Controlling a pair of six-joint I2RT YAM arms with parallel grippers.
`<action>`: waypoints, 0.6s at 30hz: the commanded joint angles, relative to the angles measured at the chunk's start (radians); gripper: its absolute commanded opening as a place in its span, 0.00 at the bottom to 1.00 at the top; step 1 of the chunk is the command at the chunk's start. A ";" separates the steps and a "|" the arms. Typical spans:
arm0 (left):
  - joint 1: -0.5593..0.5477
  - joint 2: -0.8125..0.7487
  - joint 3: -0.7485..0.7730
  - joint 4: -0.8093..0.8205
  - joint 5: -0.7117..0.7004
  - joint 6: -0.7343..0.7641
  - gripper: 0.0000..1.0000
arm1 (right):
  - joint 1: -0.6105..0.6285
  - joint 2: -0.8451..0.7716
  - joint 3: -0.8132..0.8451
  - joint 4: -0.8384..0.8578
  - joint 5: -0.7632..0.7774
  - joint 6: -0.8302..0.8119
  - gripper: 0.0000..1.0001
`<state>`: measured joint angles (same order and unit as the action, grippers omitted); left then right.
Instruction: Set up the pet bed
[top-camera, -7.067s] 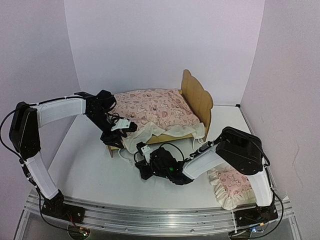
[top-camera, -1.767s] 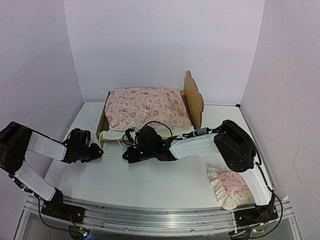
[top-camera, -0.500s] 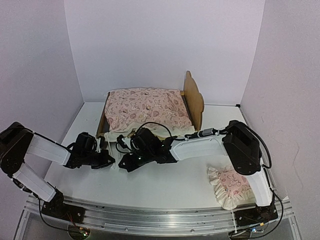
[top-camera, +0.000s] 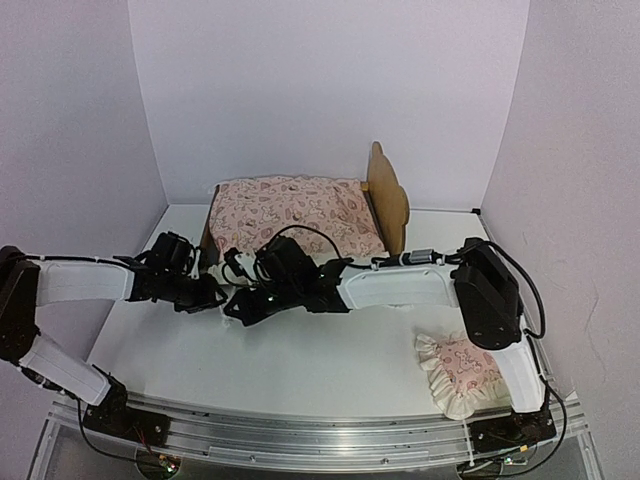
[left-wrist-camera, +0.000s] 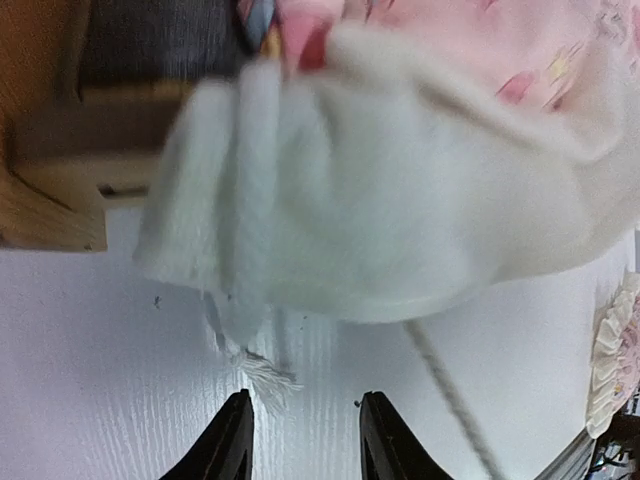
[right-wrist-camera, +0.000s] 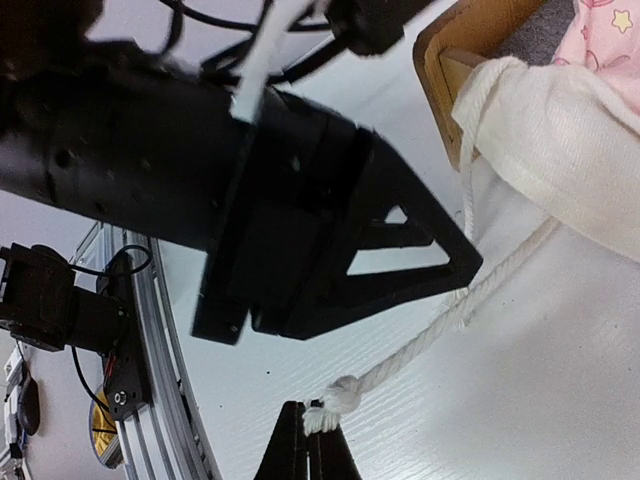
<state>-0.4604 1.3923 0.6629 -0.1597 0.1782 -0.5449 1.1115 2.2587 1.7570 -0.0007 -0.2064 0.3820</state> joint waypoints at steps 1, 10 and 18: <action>0.054 -0.107 0.124 -0.308 -0.004 0.044 0.42 | 0.007 0.042 0.058 0.010 -0.004 0.007 0.00; 0.095 -0.058 0.122 -0.235 0.287 0.115 0.53 | 0.022 0.107 0.131 0.057 -0.046 0.022 0.00; 0.095 0.058 0.171 -0.276 0.373 0.170 0.41 | 0.022 0.180 0.216 0.071 -0.038 0.026 0.00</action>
<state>-0.3644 1.4492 0.7840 -0.4145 0.4747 -0.4199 1.1289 2.4000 1.9003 0.0133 -0.2384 0.3991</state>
